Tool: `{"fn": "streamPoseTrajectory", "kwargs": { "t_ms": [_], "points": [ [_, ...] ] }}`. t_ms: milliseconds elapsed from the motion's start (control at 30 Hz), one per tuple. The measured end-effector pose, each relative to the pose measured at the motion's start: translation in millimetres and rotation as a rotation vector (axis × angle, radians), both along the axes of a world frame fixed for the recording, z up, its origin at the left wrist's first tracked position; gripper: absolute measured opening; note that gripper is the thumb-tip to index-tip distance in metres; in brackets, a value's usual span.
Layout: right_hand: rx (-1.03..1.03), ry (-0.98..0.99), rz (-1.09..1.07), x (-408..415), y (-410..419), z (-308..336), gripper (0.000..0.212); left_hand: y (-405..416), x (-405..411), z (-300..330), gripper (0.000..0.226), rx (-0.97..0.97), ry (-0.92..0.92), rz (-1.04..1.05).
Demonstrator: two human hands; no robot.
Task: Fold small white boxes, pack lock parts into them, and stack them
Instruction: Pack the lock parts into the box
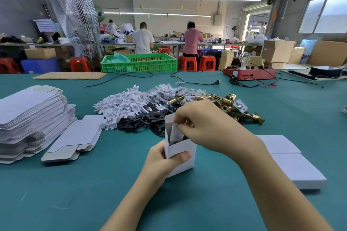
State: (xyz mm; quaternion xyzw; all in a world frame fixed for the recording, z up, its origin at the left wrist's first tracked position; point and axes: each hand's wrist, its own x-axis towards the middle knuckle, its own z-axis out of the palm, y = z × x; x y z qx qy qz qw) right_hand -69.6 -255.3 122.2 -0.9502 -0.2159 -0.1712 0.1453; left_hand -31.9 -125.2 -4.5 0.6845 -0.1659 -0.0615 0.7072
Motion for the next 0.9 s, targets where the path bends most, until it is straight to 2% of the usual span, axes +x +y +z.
{"fn": "streamPoseTrajectory", "kwargs": {
  "t_ms": [233,367,633,733,900],
  "points": [
    [-0.067,0.194,0.056,-5,3,2,0.02,1,1,-1,0.022,-0.007,-0.031,-0.022],
    [-0.13,0.267,0.056,-5,-1,3,0.019,0,1,-3,0.03,0.029,-0.06,-0.067],
    [-0.051,0.347,0.066,-7,-14,8,0.025,0,-1,-4,0.031,0.061,-0.102,-0.071],
    [0.031,0.392,0.087,-7,-25,13,0.017,0,-2,-5,0.031,0.061,-0.108,-0.068],
    [0.316,0.361,0.053,-2,-55,17,0.009,0,0,-6,0.03,0.047,-0.103,-0.014]
  ]
}}
